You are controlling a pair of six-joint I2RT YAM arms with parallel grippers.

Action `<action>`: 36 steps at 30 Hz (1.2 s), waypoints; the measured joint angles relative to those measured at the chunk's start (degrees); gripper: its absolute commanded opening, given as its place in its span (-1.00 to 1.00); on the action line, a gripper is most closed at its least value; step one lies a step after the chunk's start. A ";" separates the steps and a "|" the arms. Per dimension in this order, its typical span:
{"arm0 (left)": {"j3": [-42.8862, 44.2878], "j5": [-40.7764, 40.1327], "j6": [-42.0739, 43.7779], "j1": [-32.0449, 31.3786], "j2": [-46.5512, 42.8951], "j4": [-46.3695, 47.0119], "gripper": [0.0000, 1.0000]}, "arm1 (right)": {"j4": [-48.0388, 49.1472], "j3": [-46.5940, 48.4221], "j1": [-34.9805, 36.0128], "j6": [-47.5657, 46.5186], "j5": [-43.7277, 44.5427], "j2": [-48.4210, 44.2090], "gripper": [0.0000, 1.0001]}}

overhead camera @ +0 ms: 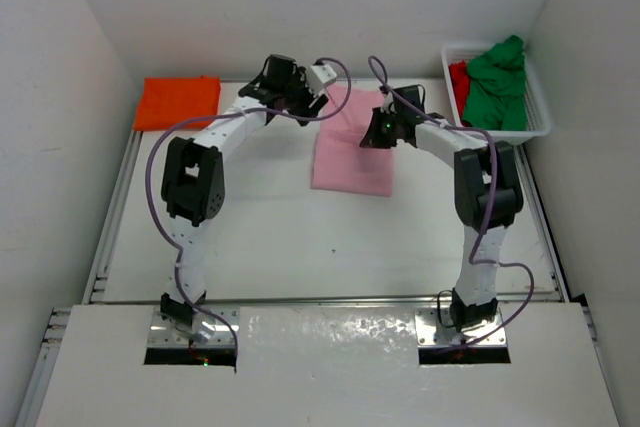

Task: Fold and stack the t-shirts
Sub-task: Fold the folded rectangular tshirt in 1/3 of the way

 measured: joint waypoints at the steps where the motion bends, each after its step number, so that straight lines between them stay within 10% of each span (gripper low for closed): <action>1: -1.05 1.49 0.94 -0.09 -0.76 -2.21 0.15 | 0.63 1.11 -0.20 0.81 -0.31 2.27 -1.00; 12: -13.84 10.84 13.51 -3.30 -4.83 -18.25 0.06 | 6.10 13.42 -3.48 10.23 -1.05 18.10 -1.00; 24: -21.68 6.67 25.14 -10.16 -4.90 -13.92 0.19 | 0.90 20.28 -5.81 10.64 1.14 20.20 -0.81; 30: -21.68 5.14 30.47 -10.95 -4.90 -13.60 0.30 | -7.23 26.08 -8.20 7.06 4.52 19.32 -0.09; 36: -21.16 3.85 33.46 -10.97 -4.90 -14.14 0.26 | -15.41 10.19 -9.03 3.13 7.98 3.85 0.11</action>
